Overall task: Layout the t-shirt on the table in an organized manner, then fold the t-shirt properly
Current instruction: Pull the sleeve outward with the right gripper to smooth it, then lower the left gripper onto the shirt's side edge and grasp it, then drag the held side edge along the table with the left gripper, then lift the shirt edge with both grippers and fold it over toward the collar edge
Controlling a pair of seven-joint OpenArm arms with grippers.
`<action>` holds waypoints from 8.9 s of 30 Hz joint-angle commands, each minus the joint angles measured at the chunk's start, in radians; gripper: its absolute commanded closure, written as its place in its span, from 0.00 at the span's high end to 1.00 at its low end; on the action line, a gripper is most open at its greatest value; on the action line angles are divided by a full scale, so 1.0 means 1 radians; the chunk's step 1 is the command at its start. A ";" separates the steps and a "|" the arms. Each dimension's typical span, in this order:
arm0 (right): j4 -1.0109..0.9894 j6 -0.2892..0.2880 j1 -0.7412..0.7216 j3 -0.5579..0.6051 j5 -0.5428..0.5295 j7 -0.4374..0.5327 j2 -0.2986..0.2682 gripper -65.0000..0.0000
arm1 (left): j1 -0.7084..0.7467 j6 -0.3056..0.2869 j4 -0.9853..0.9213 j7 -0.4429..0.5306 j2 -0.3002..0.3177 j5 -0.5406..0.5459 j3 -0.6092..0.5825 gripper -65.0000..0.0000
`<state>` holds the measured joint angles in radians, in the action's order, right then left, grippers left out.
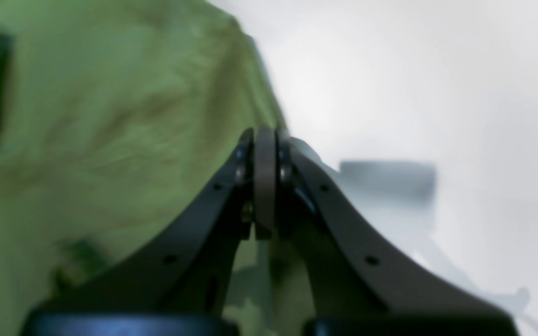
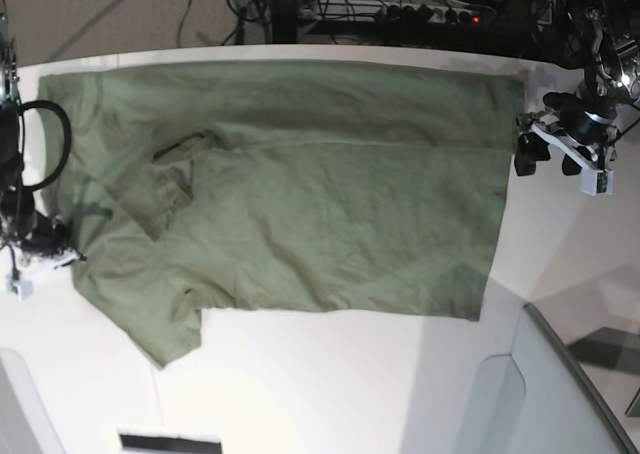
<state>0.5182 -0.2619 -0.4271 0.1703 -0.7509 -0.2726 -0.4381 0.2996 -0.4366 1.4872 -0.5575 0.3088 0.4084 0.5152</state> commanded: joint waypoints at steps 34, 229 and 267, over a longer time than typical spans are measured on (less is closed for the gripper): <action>0.840 0.102 0.419 -0.542 -0.019 -0.615 0.183 0.55 | -0.021 0.000 -0.027 0.021 0.017 0.011 0.006 0.77; 0.382 0.092 -0.040 -0.285 0.324 -0.403 0.141 0.00 | -0.822 0.065 -0.817 0.173 0.054 0.010 -0.396 0.00; 0.486 0.091 0.078 -0.295 0.317 -0.436 0.118 0.00 | -0.511 0.065 -0.334 -0.146 0.099 0.013 -0.387 0.00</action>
<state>0.9833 -0.1715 -0.3130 -0.1173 -0.4217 -0.7334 -0.3000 -0.1883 -0.3695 1.1324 -0.7208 0.3927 0.4107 0.1234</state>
